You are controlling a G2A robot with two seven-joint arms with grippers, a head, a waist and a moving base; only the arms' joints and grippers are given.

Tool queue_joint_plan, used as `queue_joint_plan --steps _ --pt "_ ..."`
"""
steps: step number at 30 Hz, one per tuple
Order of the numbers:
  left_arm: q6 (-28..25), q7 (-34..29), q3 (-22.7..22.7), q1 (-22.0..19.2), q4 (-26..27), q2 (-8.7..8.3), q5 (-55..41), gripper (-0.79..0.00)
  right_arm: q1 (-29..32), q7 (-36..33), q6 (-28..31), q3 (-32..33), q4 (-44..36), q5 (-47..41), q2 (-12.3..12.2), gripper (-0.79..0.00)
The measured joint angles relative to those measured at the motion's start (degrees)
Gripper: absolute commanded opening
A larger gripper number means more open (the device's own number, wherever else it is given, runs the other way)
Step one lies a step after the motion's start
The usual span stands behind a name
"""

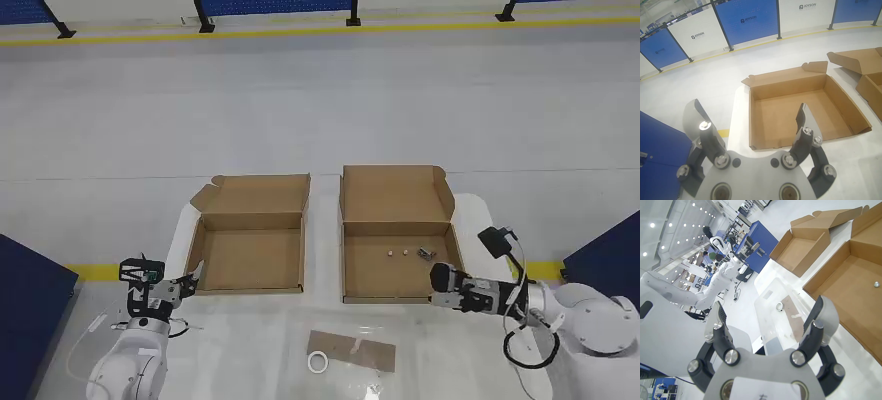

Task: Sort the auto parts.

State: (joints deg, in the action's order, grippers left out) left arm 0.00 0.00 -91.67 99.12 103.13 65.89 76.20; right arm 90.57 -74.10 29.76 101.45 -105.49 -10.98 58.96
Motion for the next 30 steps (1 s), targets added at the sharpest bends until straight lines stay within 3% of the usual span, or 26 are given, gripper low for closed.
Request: queue_joint_plan --steps 4,30 --pt "0.0 0.0 0.0 0.0 0.0 0.00 0.0 0.000 0.6 0.1 0.6 -0.5 -0.3 -3.3 -0.3 0.000" --pt "-0.1 0.1 0.1 -0.1 0.1 0.00 0.1 0.000 0.6 0.2 0.6 -0.5 -0.3 -3.1 -0.3 0.000"
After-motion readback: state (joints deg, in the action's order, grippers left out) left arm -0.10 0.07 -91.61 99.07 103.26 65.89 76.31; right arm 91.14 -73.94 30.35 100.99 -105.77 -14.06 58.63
